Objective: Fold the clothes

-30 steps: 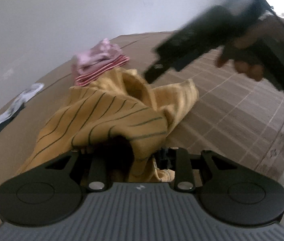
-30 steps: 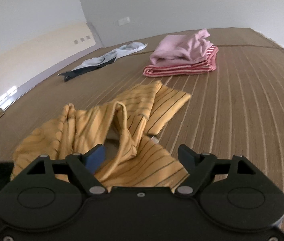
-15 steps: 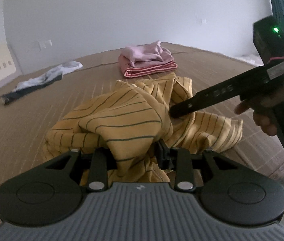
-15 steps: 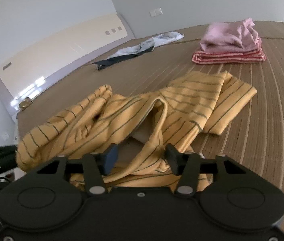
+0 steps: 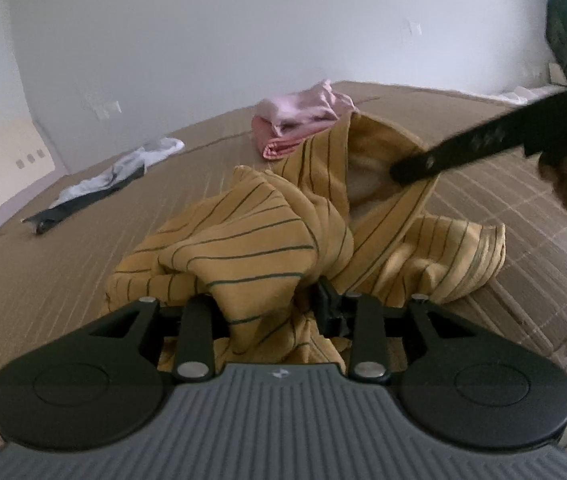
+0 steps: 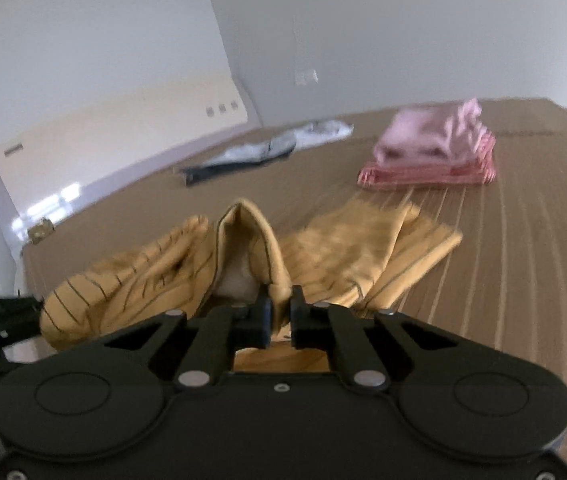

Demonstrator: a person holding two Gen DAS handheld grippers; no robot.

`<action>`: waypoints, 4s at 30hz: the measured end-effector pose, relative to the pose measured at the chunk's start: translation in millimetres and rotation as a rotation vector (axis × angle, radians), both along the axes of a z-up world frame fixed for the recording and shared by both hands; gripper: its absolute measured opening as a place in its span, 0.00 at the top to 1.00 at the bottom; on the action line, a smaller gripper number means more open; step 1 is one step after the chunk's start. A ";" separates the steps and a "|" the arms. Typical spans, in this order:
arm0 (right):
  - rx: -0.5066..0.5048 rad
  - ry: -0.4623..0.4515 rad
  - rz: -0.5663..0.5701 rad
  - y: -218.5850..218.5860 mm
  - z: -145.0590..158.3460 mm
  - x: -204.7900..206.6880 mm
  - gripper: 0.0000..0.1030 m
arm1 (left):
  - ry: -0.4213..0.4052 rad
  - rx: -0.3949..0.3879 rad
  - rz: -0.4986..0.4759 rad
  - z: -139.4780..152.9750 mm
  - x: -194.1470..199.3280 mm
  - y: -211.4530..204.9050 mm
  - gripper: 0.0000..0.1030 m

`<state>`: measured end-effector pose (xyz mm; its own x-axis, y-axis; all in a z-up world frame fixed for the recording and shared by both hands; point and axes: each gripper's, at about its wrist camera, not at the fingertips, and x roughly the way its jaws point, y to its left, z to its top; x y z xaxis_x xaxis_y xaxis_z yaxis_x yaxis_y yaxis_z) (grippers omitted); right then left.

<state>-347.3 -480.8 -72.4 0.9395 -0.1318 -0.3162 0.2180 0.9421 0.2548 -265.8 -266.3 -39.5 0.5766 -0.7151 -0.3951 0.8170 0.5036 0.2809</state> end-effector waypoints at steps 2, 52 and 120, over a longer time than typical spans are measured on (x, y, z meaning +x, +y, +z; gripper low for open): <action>-0.019 -0.029 -0.013 -0.7 11.4 -9.8 0.91 | -0.019 -0.020 0.011 1.9 -2.8 1.8 0.60; -0.191 0.073 -0.190 -32.1 1.0 -114.1 0.41 | -0.243 0.310 0.416 31.1 6.4 80.9 0.46; -0.238 0.145 0.074 13.5 -31.6 -72.3 0.23 | -0.211 0.189 0.268 45.7 7.2 33.8 0.83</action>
